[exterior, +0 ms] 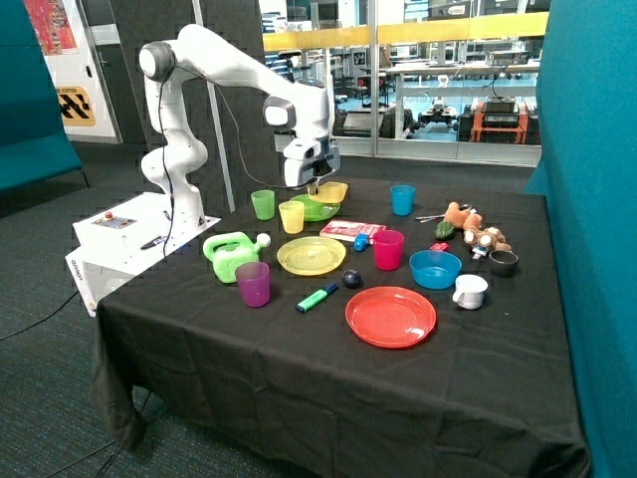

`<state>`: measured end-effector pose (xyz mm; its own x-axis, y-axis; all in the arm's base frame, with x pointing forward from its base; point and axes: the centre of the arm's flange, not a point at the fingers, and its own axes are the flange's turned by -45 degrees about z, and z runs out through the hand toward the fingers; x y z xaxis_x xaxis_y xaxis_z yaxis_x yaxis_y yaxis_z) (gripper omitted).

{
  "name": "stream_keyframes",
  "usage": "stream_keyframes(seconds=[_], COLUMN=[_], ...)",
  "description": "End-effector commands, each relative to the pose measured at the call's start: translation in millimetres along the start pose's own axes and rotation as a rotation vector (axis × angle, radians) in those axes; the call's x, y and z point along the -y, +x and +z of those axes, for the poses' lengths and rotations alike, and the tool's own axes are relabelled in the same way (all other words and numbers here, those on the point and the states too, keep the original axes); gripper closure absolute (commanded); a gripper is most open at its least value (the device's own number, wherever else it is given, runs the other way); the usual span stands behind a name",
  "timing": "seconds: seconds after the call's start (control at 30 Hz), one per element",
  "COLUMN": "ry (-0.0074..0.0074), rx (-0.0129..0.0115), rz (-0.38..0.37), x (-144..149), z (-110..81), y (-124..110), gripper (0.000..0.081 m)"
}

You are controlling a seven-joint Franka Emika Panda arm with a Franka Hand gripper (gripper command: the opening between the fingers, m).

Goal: Place the bowls on the appropriate plate

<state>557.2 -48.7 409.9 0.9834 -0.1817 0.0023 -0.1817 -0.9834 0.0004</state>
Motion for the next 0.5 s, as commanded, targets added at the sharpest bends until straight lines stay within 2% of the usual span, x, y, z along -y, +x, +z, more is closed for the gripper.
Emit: stream_keyframes(seconds=[0.0,0.47], ry=[0.0003,0.0003], rx=[0.0023,0.0023], rz=[0.026,0.058], x=[-33,-78], z=[9.8,27.2], y=[3,11], gripper=[0.0808,0.0808])
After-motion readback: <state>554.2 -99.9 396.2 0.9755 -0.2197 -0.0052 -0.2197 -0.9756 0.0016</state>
